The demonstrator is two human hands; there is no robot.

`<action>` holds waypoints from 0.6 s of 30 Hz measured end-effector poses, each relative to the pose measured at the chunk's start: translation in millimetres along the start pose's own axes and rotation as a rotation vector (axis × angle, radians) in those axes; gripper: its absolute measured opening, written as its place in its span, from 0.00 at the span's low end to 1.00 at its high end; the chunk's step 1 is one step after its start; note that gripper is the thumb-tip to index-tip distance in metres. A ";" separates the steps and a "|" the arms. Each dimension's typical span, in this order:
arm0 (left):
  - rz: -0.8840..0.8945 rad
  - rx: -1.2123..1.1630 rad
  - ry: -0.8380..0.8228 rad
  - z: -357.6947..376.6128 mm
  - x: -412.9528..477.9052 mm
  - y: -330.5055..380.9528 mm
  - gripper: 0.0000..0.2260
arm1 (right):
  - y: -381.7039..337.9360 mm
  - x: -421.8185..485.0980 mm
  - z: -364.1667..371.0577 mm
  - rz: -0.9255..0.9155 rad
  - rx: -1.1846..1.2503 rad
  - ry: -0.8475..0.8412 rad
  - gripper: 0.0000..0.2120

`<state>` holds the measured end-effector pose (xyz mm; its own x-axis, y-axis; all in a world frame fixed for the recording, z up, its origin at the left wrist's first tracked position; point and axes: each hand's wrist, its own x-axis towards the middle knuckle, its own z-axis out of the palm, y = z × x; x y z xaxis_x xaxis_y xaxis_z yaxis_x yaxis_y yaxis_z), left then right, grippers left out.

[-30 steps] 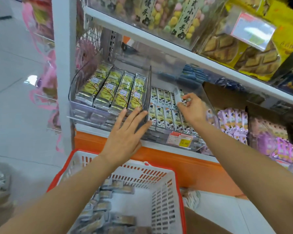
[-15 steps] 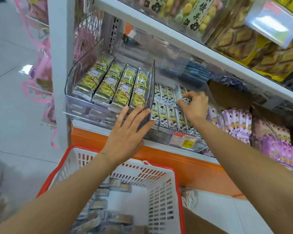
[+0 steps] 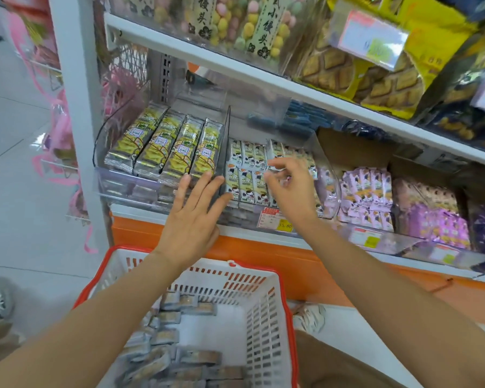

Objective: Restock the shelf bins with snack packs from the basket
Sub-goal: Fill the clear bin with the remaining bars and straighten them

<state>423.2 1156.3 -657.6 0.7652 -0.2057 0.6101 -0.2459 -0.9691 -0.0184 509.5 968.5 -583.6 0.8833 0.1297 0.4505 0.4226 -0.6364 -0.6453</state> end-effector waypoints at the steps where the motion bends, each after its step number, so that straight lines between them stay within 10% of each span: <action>1: -0.001 0.007 -0.001 -1.1 -1.3 1.9 0.27 | -7.8 -10.9 -1.3 -0.028 0.030 -0.009 0.08; 8: 0.058 -0.003 -0.023 11.0 -39.8 10.1 0.21 | -16.5 -94.7 12.8 -0.070 0.180 -0.198 0.05; 18: -0.040 0.010 -0.584 67.8 -111.5 -20.4 0.34 | 80.1 -195.4 96.9 0.181 0.062 -0.560 0.09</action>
<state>383.2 1189.8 -778.9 0.9756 -0.2072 0.0732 -0.2068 -0.9783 -0.0132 390.4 965.9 -783.1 0.9082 0.4151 -0.0537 0.2510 -0.6428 -0.7238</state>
